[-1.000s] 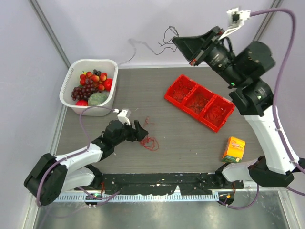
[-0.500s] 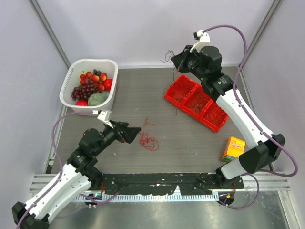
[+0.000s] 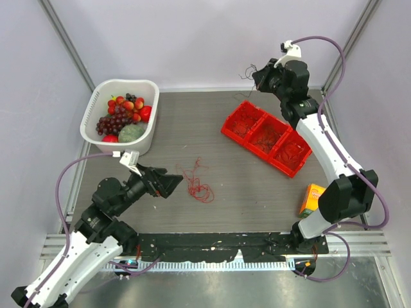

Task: Untangle the cables
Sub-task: Place the cable in the bin.

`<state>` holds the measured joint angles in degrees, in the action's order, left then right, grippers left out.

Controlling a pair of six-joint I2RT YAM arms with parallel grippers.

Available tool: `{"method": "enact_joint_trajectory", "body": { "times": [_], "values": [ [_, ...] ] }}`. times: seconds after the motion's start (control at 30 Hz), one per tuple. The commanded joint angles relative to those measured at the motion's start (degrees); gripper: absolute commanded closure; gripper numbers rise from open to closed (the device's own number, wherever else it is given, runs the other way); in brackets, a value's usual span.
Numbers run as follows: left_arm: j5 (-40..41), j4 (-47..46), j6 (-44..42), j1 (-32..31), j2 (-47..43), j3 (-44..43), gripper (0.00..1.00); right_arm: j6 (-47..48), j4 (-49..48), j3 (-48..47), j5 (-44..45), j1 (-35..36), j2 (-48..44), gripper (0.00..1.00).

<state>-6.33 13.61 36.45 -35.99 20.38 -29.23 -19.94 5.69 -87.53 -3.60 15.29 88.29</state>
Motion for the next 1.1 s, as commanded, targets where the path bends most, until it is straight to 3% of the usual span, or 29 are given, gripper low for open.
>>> {"method": "enact_joint_trajectory", "body": {
  "times": [0.0, 0.4, 1.07],
  "values": [
    [-1.3, 1.2, -0.2, -0.1, 0.1, -4.1, 0.0, 1.9, -3.9, -0.3, 0.8, -1.1, 2.1, 0.99],
    [-1.7, 2.6, -0.3, -0.1, 0.4, -5.7, 0.0, 7.5, -5.3, 4.8, 9.1, -1.1, 3.8, 0.99],
    [-2.5, 2.1, -0.1, -0.1, 2.2, -5.7, 0.0, 16.6, -0.3, -8.5, 15.0, -1.2, 10.2, 0.99]
  ]
}}
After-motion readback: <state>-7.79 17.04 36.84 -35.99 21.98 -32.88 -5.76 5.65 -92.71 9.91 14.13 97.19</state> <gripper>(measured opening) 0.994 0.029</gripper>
